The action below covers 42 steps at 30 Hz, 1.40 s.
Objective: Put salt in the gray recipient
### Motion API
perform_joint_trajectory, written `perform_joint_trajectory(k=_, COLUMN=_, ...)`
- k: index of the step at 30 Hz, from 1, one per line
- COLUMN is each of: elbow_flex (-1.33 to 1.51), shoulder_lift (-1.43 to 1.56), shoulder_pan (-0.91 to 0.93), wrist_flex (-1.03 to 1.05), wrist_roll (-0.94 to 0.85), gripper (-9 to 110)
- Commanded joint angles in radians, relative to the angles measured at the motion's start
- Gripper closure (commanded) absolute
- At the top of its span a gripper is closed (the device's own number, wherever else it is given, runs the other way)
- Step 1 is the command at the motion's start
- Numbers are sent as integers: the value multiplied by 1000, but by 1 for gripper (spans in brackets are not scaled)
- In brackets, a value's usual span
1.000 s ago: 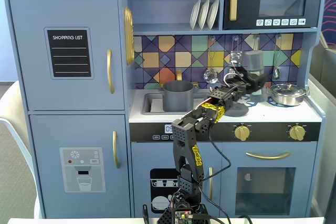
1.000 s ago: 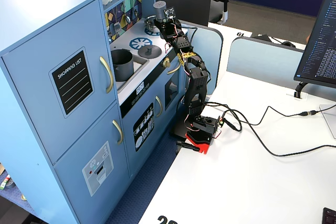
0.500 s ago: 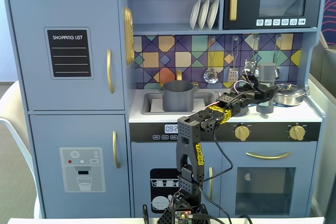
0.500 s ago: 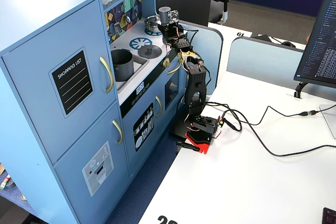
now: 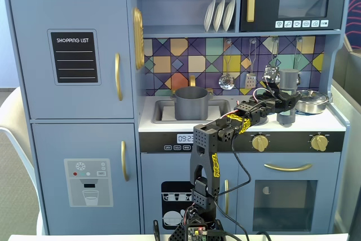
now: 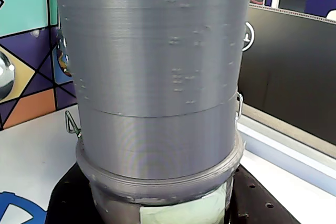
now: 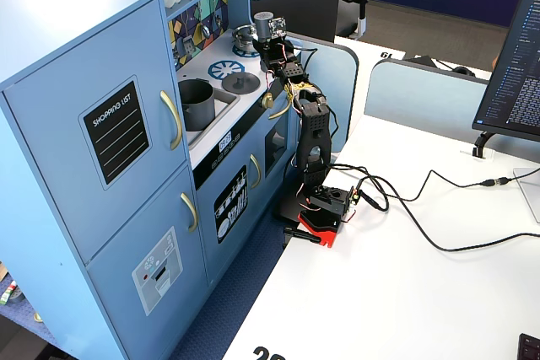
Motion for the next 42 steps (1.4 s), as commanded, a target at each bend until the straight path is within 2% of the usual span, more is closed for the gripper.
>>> perform_joint_trajectory(k=1, elbow_flex=-81, shoulder_lift=9, shoulder_pan=6, wrist_flex=-18, wrist_roll=11, gripper=101)
perform_joint_trajectory(k=19, elbow_flex=12, shoulder_lift=18, shoulder_pan=6, wrist_flex=-46, wrist_roll=-20, gripper=101)
perform_joint_trajectory(k=21, elbow_flex=18, shoulder_lift=23, shoulder_pan=6, wrist_flex=-44, wrist_roll=-32, gripper=97)
perform_joint_trajectory(k=24, elbow_flex=37, shoulder_lift=32, shoulder_pan=11, wrist_flex=-46, wrist_roll=-61, gripper=84)
perform_joint_trajectory(k=32, elbow_flex=98, shoulder_lift=64, shoulder_pan=25, wrist_flex=-109, wrist_roll=8, gripper=67)
perform_joint_trajectory(k=42, elbow_flex=92, shoulder_lift=94, shoulder_pan=32, wrist_flex=-110, wrist_roll=-49, gripper=59)
